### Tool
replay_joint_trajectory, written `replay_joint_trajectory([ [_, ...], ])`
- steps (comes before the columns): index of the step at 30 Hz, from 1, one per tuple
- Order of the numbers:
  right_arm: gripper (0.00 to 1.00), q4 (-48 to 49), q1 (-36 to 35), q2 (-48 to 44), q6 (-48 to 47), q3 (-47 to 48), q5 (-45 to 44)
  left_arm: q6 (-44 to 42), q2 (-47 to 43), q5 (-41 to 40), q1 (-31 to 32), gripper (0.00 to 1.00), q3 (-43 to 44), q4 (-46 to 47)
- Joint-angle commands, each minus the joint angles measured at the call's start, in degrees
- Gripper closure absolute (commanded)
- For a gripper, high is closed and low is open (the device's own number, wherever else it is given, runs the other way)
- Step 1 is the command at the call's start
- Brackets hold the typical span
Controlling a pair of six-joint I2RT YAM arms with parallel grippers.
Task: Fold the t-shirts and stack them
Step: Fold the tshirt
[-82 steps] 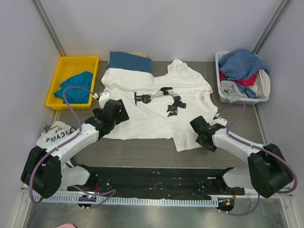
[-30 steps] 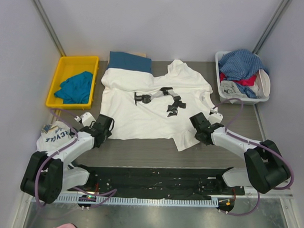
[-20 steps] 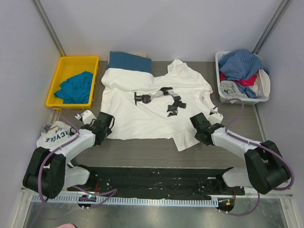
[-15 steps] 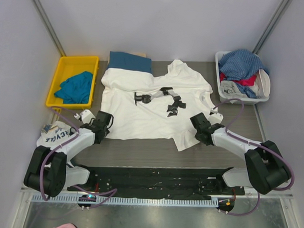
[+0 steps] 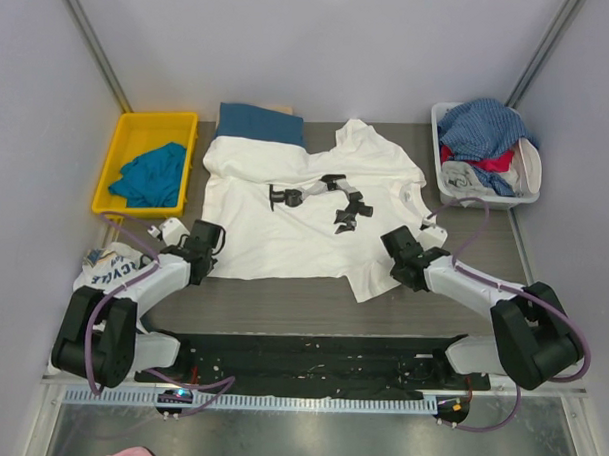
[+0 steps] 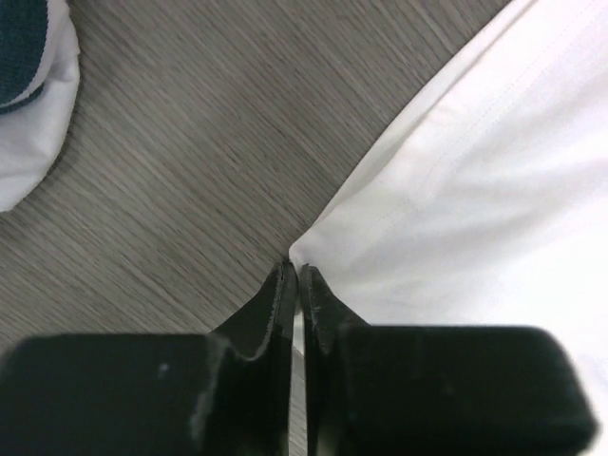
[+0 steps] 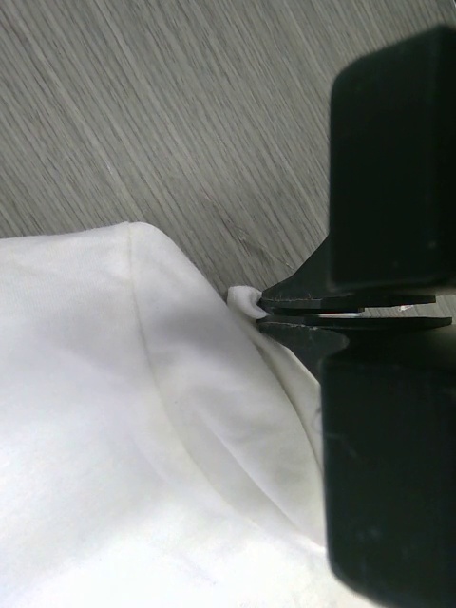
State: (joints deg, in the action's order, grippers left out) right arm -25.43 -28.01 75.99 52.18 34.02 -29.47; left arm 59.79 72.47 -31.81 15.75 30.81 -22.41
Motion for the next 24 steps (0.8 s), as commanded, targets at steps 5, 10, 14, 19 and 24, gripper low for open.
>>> replay_joint_trajectory([
  [5,0.99,-4.88,-0.20,-2.77,0.02,-2.03,3.64,-0.29,0.13,0.70,-0.37,1.00,2.24,1.32],
  [10,0.99,-10.59,-0.20,-7.60,-0.59,0.60,1.97,-1.60,-3.03,2.63,-0.37,1.00,4.43,-1.14],
  [14,0.99,-15.08,-0.20,-13.56,-0.94,2.80,0.56,-2.83,-8.21,3.25,-0.37,1.00,5.84,-5.52],
  [19,0.99,-21.22,-0.20,-18.67,0.11,5.53,-1.64,-3.01,-16.47,3.25,-0.28,1.00,6.11,-10.27],
  [24,0.99,-25.28,-0.20,-23.15,1.87,7.02,-2.61,-2.75,-21.83,2.81,-0.28,1.00,5.14,-14.85],
])
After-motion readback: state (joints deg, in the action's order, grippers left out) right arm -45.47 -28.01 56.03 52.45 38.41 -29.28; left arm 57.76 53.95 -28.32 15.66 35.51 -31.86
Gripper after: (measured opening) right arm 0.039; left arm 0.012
